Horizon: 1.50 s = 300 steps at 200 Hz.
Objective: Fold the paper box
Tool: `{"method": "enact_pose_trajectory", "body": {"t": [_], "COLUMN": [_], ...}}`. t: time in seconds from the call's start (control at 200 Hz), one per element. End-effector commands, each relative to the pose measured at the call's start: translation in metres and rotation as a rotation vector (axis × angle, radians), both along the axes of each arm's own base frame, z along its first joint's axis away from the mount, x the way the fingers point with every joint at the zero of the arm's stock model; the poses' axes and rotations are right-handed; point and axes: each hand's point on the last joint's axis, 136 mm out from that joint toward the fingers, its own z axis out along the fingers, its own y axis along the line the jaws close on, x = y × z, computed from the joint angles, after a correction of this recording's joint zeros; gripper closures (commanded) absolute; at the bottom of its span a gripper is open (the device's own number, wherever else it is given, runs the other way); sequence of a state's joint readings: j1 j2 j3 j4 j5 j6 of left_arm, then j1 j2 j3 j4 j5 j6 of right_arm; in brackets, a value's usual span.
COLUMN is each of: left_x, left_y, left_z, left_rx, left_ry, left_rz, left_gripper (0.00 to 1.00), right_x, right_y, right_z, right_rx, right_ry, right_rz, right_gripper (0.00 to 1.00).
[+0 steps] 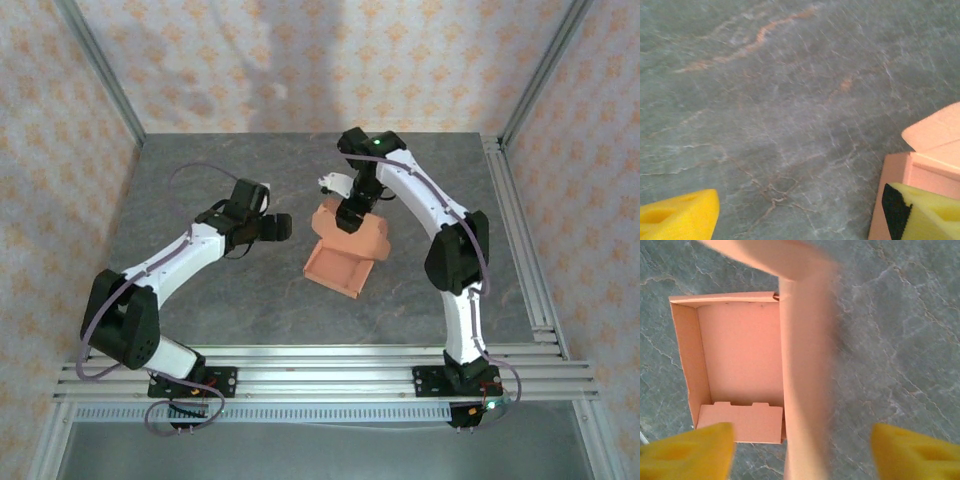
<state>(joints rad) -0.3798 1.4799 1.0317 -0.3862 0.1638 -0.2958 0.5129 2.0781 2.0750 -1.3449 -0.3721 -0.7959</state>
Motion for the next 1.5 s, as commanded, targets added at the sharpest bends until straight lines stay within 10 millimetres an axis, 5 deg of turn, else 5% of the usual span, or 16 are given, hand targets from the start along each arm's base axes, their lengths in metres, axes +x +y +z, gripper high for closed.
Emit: {"method": "enact_pose_trajectory", "body": {"t": [0.0,0.23,0.415,0.576,0.796,1.181,1.316,1.496], "left_x": [-0.004,-0.016,-0.028,-0.034,-0.042,-0.047,-0.048,-0.049], "left_y": [-0.028,-0.055,-0.071,-0.078,-0.091,-0.09,-0.092,-0.092], "left_z": [0.001,-0.02,-0.042,-0.06,-0.067,-0.07,-0.072,-0.072], "left_rx": [-0.068,-0.069,-0.074,-0.099,-0.175,-0.201,-0.213,-0.22], "left_ry": [0.028,0.119,0.185,0.252,0.294,0.309,0.317,0.315], "left_rz": [-0.087,-0.162,-0.19,-0.178,-0.161,-0.125,-0.124,-0.119], "left_gripper": [0.16,0.17,0.22,0.31,0.35,0.39,0.39,0.39], "right_x": [-0.001,0.011,-0.027,-0.071,-0.108,-0.102,-0.098,-0.096], "right_y": [-0.007,-0.029,-0.059,-0.1,-0.098,-0.033,-0.031,-0.03], "right_z": [0.039,0.092,0.103,0.078,0.042,-0.064,-0.071,-0.092], "right_rx": [0.05,0.296,0.54,0.639,0.592,0.526,0.476,0.423], "right_ry": [-0.103,-0.357,-0.411,-0.48,-0.594,-0.36,-0.35,-0.254], "right_rz": [-0.057,-0.6,-0.949,-1.31,-1.392,-1.449,-1.449,-1.469], "right_gripper": [0.11,0.08,0.11,0.17,0.2,0.52,0.63,0.64]}}
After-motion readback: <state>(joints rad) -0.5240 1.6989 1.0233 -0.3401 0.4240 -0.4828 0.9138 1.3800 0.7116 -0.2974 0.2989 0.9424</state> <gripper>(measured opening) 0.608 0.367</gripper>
